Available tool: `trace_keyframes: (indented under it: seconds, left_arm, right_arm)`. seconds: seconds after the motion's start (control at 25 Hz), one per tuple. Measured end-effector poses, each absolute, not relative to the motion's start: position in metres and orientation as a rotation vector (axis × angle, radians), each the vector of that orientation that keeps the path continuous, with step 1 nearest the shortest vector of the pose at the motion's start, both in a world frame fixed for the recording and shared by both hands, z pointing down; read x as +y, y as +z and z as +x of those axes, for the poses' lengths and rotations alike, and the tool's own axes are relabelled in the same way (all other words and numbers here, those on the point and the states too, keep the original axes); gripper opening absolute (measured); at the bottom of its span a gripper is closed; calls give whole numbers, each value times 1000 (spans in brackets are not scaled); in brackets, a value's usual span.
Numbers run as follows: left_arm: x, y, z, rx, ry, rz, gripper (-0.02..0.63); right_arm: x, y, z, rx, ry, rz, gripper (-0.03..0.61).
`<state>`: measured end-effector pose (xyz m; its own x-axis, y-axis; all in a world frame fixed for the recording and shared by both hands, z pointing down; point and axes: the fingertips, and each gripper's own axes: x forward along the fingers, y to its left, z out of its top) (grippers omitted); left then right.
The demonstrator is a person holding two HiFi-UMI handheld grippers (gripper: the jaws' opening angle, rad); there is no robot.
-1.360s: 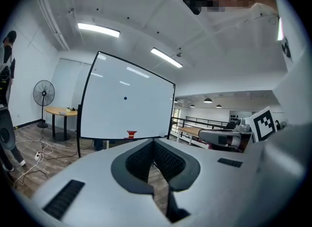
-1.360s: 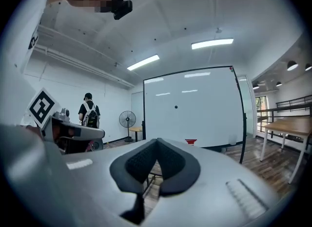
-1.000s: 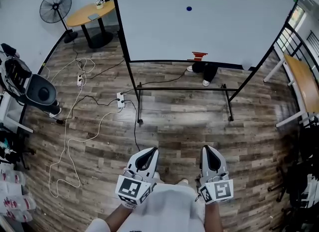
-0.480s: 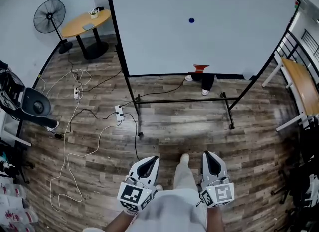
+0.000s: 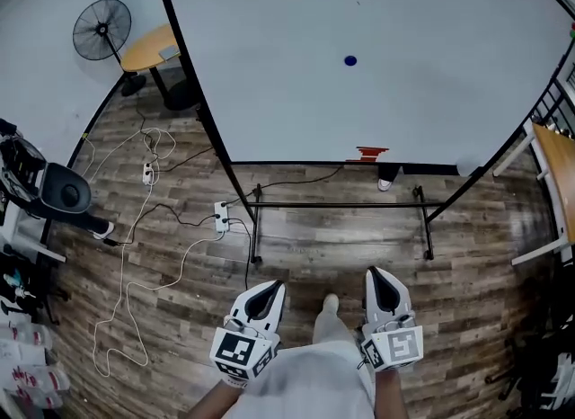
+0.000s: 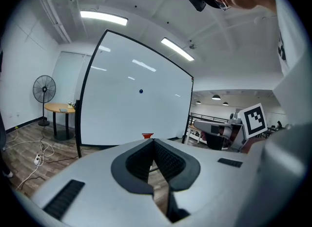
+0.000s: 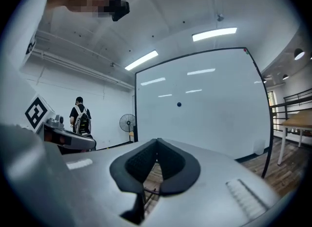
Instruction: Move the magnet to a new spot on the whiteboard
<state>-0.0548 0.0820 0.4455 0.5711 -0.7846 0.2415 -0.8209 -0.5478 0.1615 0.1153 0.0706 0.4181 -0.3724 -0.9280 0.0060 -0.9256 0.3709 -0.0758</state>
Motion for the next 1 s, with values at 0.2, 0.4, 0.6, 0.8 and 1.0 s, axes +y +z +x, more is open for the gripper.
trace_keyframes:
  seconds: [0.2,0.4,0.6,0.8,1.0]
  left_arm:
    - [10,431,0,-1373,208,2554,6]
    - [-41,420,33,-1425,183,2545,6]
    - [-75,407,34,-1476,177,2543,6]
    - [-102,404,30,-1433,161,2572,6]
    - [-122,402,21,-1395,156,2604,6]
  right_arm:
    - [-3,401,157,2604,-68,-1639,-2]
    - [-62,389,185,2631,-2,-1570,-2]
    - [-99,382,188,2635,-4,-1553,-2]
    - [-113,373,177,2629,40,-1580,-2]
    - [-127,369,171,2594,62,-1637,-2]
